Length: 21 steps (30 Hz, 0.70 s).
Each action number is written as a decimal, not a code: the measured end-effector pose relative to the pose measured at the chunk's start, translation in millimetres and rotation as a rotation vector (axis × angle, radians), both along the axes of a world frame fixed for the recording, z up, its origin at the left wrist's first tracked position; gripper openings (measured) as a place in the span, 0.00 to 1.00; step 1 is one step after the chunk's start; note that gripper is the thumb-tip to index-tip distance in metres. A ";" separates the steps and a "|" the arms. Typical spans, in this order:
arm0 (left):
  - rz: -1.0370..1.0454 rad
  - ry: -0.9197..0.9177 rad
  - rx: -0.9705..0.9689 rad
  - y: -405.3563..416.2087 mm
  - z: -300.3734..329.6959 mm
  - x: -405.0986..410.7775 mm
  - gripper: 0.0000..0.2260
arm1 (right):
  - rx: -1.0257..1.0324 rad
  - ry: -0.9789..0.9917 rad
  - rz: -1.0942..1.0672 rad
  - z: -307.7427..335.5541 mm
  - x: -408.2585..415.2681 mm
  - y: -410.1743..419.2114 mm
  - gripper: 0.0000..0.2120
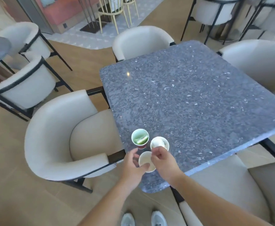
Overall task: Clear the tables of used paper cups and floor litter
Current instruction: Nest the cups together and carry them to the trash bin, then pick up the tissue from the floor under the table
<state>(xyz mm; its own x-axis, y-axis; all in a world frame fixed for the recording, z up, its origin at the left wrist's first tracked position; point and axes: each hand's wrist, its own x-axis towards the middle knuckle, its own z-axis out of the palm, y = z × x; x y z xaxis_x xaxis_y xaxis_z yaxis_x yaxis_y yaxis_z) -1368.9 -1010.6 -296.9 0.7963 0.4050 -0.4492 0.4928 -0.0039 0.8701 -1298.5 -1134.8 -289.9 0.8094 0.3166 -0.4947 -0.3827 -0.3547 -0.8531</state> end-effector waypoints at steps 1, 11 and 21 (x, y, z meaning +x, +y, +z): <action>-0.005 -0.016 0.047 -4.3 -9.1 4.0 0.28 | -0.029 -0.047 -0.031 -6.2 -6.9 -0.2 0.11; 0.081 0.032 0.091 9.4 -39.9 16.2 0.11 | -0.064 -0.189 0.011 -15.9 -5.7 11.3 0.13; 0.213 0.026 0.025 32.8 -7.0 19.3 0.10 | 0.024 -0.104 -0.105 7.6 -11.0 15.5 0.08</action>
